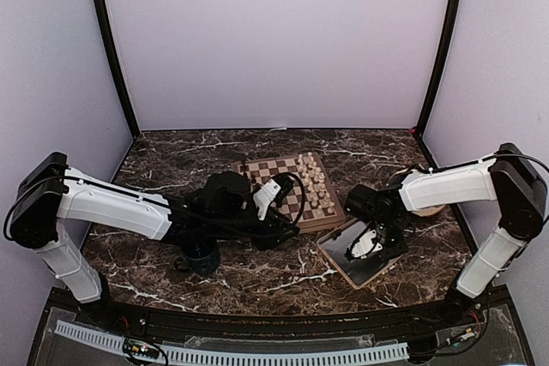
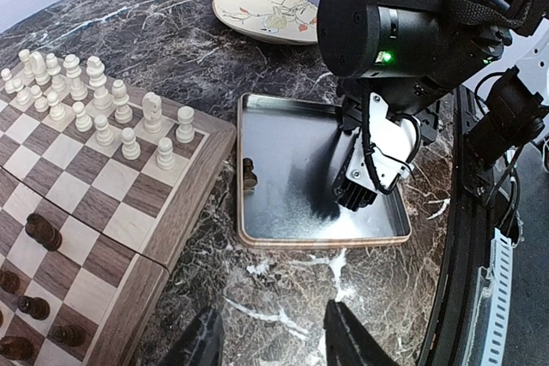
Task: Set up the chess pieces on the board
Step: Pick up the pawn from the chess pile.
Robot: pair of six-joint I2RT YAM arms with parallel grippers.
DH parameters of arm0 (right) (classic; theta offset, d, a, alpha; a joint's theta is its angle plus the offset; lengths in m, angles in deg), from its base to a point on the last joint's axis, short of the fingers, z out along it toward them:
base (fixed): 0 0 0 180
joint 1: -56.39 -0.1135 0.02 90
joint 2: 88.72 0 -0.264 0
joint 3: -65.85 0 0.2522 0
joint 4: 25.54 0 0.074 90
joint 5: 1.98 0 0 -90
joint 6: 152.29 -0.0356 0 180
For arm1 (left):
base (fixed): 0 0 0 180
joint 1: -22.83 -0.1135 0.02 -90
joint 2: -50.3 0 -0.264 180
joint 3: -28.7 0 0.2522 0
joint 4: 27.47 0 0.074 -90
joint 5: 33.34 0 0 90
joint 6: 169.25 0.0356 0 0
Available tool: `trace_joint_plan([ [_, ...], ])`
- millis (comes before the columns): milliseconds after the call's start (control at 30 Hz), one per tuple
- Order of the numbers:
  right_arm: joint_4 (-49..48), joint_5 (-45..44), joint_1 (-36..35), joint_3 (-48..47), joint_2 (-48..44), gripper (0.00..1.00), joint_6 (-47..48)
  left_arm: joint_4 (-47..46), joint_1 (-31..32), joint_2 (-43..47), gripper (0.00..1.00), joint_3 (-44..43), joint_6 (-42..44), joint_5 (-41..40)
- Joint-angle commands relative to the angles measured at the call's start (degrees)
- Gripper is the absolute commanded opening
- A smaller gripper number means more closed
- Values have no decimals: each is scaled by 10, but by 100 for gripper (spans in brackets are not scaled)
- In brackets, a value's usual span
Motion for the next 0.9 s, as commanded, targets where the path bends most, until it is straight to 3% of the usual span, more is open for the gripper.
trace_joint_plan([
  [0,-16,-19,-4,2,11,20,-7,-20,0,34,42,18,-10,-3],
  [267,-41,-68,-4,26,22,22,-3,-29,-1,40,43,31,-18,-3],
  [467,-31,-50,-4,3,19,14,-11,-30,0,41,43,32,-18,-7],
  [667,29,70,-3,-101,-2,7,-46,-22,-1,49,42,28,-16,-12],
  [867,12,271,24,-197,-10,7,-89,18,-1,111,42,33,6,-83],
])
